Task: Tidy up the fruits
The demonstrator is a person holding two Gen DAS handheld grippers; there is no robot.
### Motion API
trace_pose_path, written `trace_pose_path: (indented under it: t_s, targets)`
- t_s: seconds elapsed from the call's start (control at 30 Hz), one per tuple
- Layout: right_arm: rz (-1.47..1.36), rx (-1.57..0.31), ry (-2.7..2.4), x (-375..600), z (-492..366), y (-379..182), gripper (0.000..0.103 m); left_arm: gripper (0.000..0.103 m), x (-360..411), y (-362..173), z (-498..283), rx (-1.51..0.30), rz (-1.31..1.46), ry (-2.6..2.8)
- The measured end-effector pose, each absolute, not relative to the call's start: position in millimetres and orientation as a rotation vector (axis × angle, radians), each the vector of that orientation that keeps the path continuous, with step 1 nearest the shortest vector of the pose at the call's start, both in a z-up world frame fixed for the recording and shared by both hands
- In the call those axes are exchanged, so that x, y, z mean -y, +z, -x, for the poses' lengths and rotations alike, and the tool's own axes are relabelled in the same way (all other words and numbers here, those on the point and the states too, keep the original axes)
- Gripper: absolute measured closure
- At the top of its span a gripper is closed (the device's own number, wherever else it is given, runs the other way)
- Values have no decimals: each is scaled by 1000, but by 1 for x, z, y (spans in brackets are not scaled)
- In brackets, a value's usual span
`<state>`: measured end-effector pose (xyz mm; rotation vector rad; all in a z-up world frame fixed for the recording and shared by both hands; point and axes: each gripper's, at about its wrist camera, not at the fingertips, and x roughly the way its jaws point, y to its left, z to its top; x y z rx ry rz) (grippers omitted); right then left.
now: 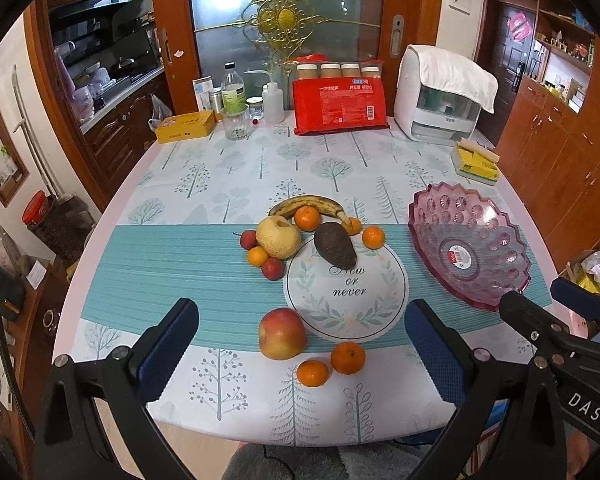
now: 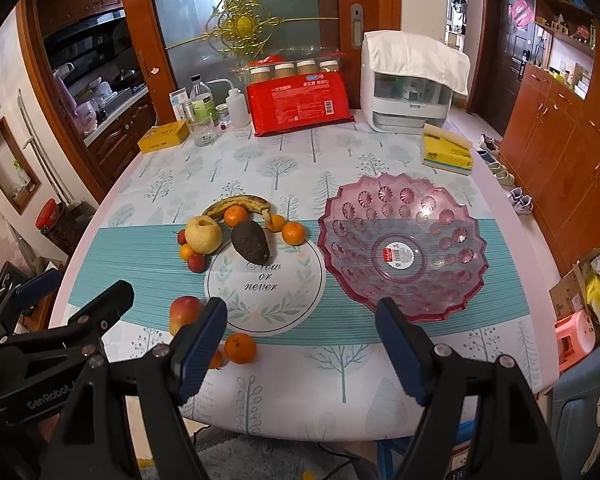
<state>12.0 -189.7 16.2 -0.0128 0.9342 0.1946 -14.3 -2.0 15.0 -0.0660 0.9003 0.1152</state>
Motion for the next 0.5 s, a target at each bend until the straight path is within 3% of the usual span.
trace_pose_path:
  t_s: [0.5]
  targets:
    - [10,-918,270,185,-9,17,26,1,-1,19,25,-902,78,178]
